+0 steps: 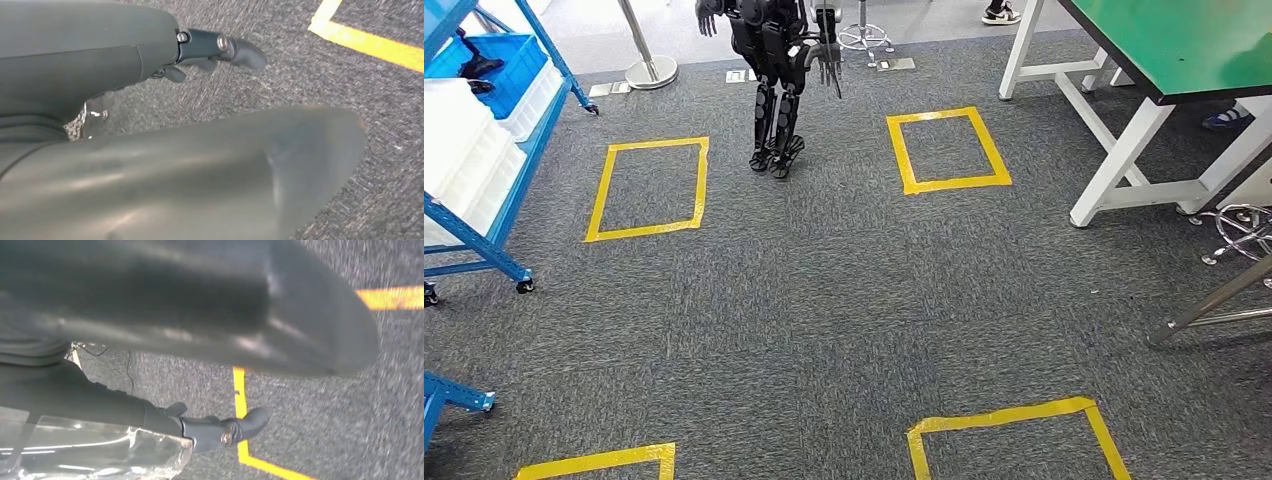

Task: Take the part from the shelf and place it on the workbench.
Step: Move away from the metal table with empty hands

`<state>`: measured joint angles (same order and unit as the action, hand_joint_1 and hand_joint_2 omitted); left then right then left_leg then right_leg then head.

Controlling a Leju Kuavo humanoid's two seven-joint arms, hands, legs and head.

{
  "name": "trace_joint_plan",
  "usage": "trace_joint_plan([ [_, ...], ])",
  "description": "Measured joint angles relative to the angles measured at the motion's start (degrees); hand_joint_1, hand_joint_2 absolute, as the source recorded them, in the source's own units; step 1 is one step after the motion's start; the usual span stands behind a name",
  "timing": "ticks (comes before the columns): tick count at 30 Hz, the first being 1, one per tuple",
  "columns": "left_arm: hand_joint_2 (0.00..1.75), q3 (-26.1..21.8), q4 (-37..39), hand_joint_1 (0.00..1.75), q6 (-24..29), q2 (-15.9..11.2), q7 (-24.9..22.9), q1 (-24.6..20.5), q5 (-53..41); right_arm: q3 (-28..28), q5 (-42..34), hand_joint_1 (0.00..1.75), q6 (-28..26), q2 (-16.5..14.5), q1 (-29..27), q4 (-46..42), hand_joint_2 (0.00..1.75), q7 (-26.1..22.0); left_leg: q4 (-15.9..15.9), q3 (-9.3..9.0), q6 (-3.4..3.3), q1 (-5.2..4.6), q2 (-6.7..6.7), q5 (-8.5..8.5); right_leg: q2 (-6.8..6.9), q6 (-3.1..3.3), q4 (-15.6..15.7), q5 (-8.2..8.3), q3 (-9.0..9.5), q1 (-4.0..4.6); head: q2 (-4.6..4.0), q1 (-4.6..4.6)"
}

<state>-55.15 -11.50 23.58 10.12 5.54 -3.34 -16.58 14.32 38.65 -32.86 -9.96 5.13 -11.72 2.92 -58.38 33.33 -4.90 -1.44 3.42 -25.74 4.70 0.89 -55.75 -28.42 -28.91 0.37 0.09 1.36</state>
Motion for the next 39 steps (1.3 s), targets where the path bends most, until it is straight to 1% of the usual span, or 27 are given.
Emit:
trace_joint_plan([
  [2, 0.0, -0.02, 0.01, 0.0, 0.18, 0.04, -0.03, 0.05, -0.01, -0.39, 0.65, 0.0, -0.09, -0.14, 0.04, -0.02, 0.0, 0.25, 1.32, -0.52, -0.53, 0.11, -1.05, 0.63, 0.67, -0.26, 0.35, -0.1, 0.27, 0.24, 0.0, 0.08],
  [4, 0.0, -0.04, 0.01, 0.0, 0.38, 0.14, -0.04, 0.06, 0.01, -0.83, 1.29, 0.0, -0.1, -0.05, 0.04, -0.05, 0.0, 0.44, 3.24, -1.51, -0.95, 0.67, -2.16, 1.71, -1.18, -0.23, -1.67, -1.3, -0.69, 0.38, 0.0, 0.0],
  [6, 0.0, -0.04, 0.01, 0.0, 0.44, 0.27, -0.05, -0.05, 0.02, -1.11, 1.63, 0.0, -0.1, 0.26, -0.1, -0.05, 0.0, 0.51, 4.03, -1.81, -1.02, 0.95, -3.39, 2.31, -3.83, -0.03, -8.78, -4.36, -4.36, -0.11, 0.0, -0.16],
  [7, 0.0, -0.04, 0.0, 0.0, 0.43, 0.34, -0.05, -0.08, 0.02, -1.18, 1.73, 0.0, -0.1, 0.39, -0.23, -0.04, 0.0, 0.52, 4.01, -1.7, -0.95, 0.97, -4.09, 2.37, -4.37, -0.14, -12.83, -5.78, -6.5, -0.46, 0.0, -0.22],
  [8, 0.0, -0.04, 0.01, 0.0, 0.43, 0.42, -0.05, -0.06, 0.02, -1.22, 1.82, 0.0, -0.1, 0.55, -0.39, -0.03, 0.0, 0.53, 4.0, -1.67, -0.77, 1.03, -4.85, 2.37, -4.53, -0.5, -15.6, -6.48, -8.06, -0.8, 0.0, -0.27],
  [9, 0.0, -0.05, 0.01, 0.0, 0.42, 0.51, -0.05, 0.0, 0.02, -1.24, 1.94, 0.0, -0.1, 0.68, -0.55, -0.02, 0.0, 0.53, 3.94, -1.68, -0.51, 1.15, -5.6, 2.34, -4.56, -1.16, -15.91, -6.05, -8.46, -1.2, 0.0, -0.25],
  [10, 0.0, -0.05, 0.02, 0.0, 0.42, 0.55, -0.05, 0.08, 0.02, -1.27, 2.03, 0.0, -0.1, 0.77, -0.67, -0.02, 0.0, 0.52, 3.77, -1.7, -0.13, 1.36, -6.3, 2.26, -4.62, -2.02, -13.68, -4.63, -7.59, -1.64, 0.0, -0.27],
  [12, 0.0, -0.07, 0.02, 0.0, 0.42, 0.56, -0.04, 0.16, 0.01, -1.4, 2.15, 0.0, -0.08, 0.83, -0.73, 0.0, 0.0, 0.51, 2.82, -1.47, 0.98, 1.72, -7.54, 1.75, -5.7, -3.71, -5.74, -1.04, -4.0, -2.52, 0.0, -0.34],
  [13, 0.0, -0.07, 0.01, 0.0, 0.42, 0.52, -0.02, 0.16, -0.01, -1.51, 2.17, 0.0, -0.07, 0.81, -0.71, 0.03, 0.0, 0.5, 2.08, -1.2, 1.61, 1.73, -7.96, 1.33, -6.26, -3.85, -2.88, 0.05, -2.73, -2.71, 0.0, -0.5],
  [14, 0.0, -0.07, 0.0, 0.0, 0.42, 0.48, 0.01, 0.17, -0.05, -1.62, 2.18, 0.0, -0.06, 0.79, -0.66, 0.05, 0.0, 0.46, 1.45, -0.91, 2.1, 1.69, -8.26, 0.95, -6.72, -3.56, -1.54, 0.5, -2.04, -2.8, 0.0, -0.55],
  [15, 0.0, -0.07, -0.01, 0.0, 0.38, 0.44, 0.04, 0.2, -0.1, -1.7, 2.17, 0.0, -0.05, 0.75, -0.63, 0.08, 0.0, 0.38, 1.05, -0.68, 2.45, 1.66, -8.48, 0.74, -6.78, -2.95, -1.61, 0.5, -2.0, -2.63, 0.0, -0.56],
  [17, 0.0, -0.07, 0.0, 0.0, 0.29, 0.42, 0.08, 0.34, -0.2, -1.78, 2.15, 0.0, -0.05, 0.71, -0.6, 0.09, 0.0, 0.15, 0.6, -0.4, 2.8, 2.04, -8.68, 0.55, -6.14, -2.02, -1.71, 0.66, -1.75, -2.58, 0.0, -0.39],
  [18, 0.0, -0.07, 0.0, 0.0, 0.24, 0.41, 0.1, 0.39, -0.22, -1.79, 2.13, 0.0, -0.05, 0.7, -0.62, 0.09, 0.0, 0.02, -0.14, -0.06, 2.98, 2.25, -8.13, 0.1, -5.82, -1.74, -1.75, 0.73, -1.7, -2.49, 0.0, -0.28],
  [20, 0.0, -0.07, 0.0, 0.0, 0.09, 0.4, 0.14, 0.34, -0.25, -1.8, 2.13, 0.0, -0.05, 0.72, -0.69, 0.09, 0.0, -0.22, -4.82, 2.16, 3.29, 2.49, -5.97, -2.57, -5.05, -1.23, -1.71, 0.72, -1.68, -2.17, 0.0, -0.05],
  [22, 0.0, -0.06, 0.0, 0.0, -0.09, 0.42, 0.16, 0.24, -0.25, -1.8, 2.13, 0.0, -0.05, 0.77, -0.86, 0.09, 0.0, -0.35, -12.81, 6.22, 3.35, 2.5, -4.13, -6.22, -4.01, -0.85, -1.74, 0.55, -1.75, -1.52, 0.0, 0.06],
  [23, 0.0, -0.06, 0.0, 0.0, -0.13, 0.43, 0.16, 0.25, -0.25, -1.8, 2.14, 0.0, -0.05, 0.78, -0.94, 0.1, 0.0, -0.37, -15.78, 7.78, 3.18, 2.46, -3.81, -7.15, -3.42, -0.72, -1.74, 0.47, -1.79, -1.16, 0.0, 0.07],
  [24, 0.0, -0.06, 0.0, 0.0, -0.14, 0.44, 0.17, 0.29, -0.25, -1.8, 2.17, 0.0, -0.05, 0.79, -0.96, 0.11, 0.0, -0.37, -16.85, 8.41, 2.83, 2.36, -3.68, -7.04, -2.89, -0.59, -1.74, 0.39, -1.79, -0.83, 0.0, 0.04],
  [25, 0.0, -0.07, 0.0, 0.0, -0.14, 0.44, 0.17, 0.33, -0.25, -1.8, 2.21, 0.0, -0.05, 0.78, -0.94, 0.11, 0.0, -0.37, -15.49, 7.76, 2.24, 2.1, -3.61, -5.85, -2.38, -0.46, -1.73, 0.3, -1.73, -0.54, 0.0, 0.05],
  [26, 0.0, -0.07, 0.0, 0.0, -0.13, 0.44, 0.17, 0.37, -0.25, -1.8, 2.25, 0.0, -0.05, 0.76, -0.88, 0.11, 0.0, -0.36, -12.02, 5.92, 1.44, 1.59, -3.28, -3.98, -1.89, -0.35, -1.71, 0.21, -1.6, -0.34, 0.0, 0.04],
  [28, 0.0, -0.07, -0.04, 0.0, -0.13, 0.29, 0.19, 0.27, -0.26, -1.83, 2.37, 0.0, -0.07, 0.55, -0.76, 0.12, 0.0, -0.33, -4.11, 1.66, -0.31, 0.12, -1.17, -1.16, -0.93, -0.21, -1.57, 0.06, -1.26, -0.14, 0.0, -0.06],
  [30, 0.0, -0.07, -0.09, 0.0, -0.14, 0.1, 0.25, 0.08, -0.32, -1.88, 2.52, 0.0, -0.08, 0.27, -0.69, 0.13, 0.0, -0.23, -0.61, -0.12, -1.07, -0.88, 0.42, -0.65, 0.05, -0.31, -1.35, -0.04, -1.07, -0.36, 0.0, 0.06],
  [32, 0.0, -0.07, -0.09, 0.0, -0.15, 0.04, 0.3, 0.06, -0.39, -2.0, 2.62, 0.0, -0.09, -0.01, -0.6, 0.1, 0.0, -0.1, 0.83, -0.75, -1.41, -0.85, -0.43, -0.1, 1.04, -0.53, -0.8, -0.06, -0.81, -0.39, 0.0, 0.31],
  [33, 0.0, -0.07, -0.08, 0.0, -0.16, 0.09, 0.3, 0.14, -0.42, -2.06, 2.67, 0.0, -0.1, 0.01, -0.53, 0.09, 0.0, -0.05, 2.1, -1.48, -1.66, -0.65, -1.05, 0.45, 0.74, -0.59, -0.88, -0.19, -0.7, -0.27, 0.0, 0.29],
  [35, 0.0, -0.07, -0.08, 0.0, -0.13, 0.2, 0.26, 0.12, -0.46, -2.16, 2.75, 0.0, -0.13, 0.16, -0.47, 0.05, 0.0, 0.01, 4.53, -2.87, -2.28, 0.0, -2.28, 1.71, -1.66, -0.52, -3.79, -1.7, -1.92, -0.17, 0.0, 0.19],
  [37, 0.0, -0.07, -0.08, 0.0, -0.16, 0.41, 0.16, -0.05, -0.56, -2.17, 2.67, 0.0, -0.25, 0.52, -0.57, 0.07, 0.0, 0.21, 4.98, -2.93, -2.19, 0.19, -3.58, 2.18, -4.01, -0.63, -10.55, -4.42, -5.27, -0.88, 0.0, 0.08],
  [38, 0.0, -0.07, -0.08, 0.0, -0.19, 0.52, 0.09, -0.09, -0.62, -2.16, 2.48, 0.0, -0.38, 0.71, -0.67, 0.08, 0.0, 0.38, 4.91, -2.83, -1.9, 0.28, -4.33, 2.23, -4.38, -0.97, -13.45, -5.32, -6.87, -1.34, 0.0, 0.02],
  [39, 0.0, -0.07, -0.07, 0.0, -0.21, 0.63, 0.02, -0.05, -0.68, -2.15, 2.24, 0.0, -0.54, 0.91, -0.79, 0.09, 0.0, 0.6, 4.78, -2.77, -1.53, 0.42, -5.1, 2.17, -4.48, -1.58, -14.76, -5.42, -7.7, -1.81, 0.0, 0.02],
])
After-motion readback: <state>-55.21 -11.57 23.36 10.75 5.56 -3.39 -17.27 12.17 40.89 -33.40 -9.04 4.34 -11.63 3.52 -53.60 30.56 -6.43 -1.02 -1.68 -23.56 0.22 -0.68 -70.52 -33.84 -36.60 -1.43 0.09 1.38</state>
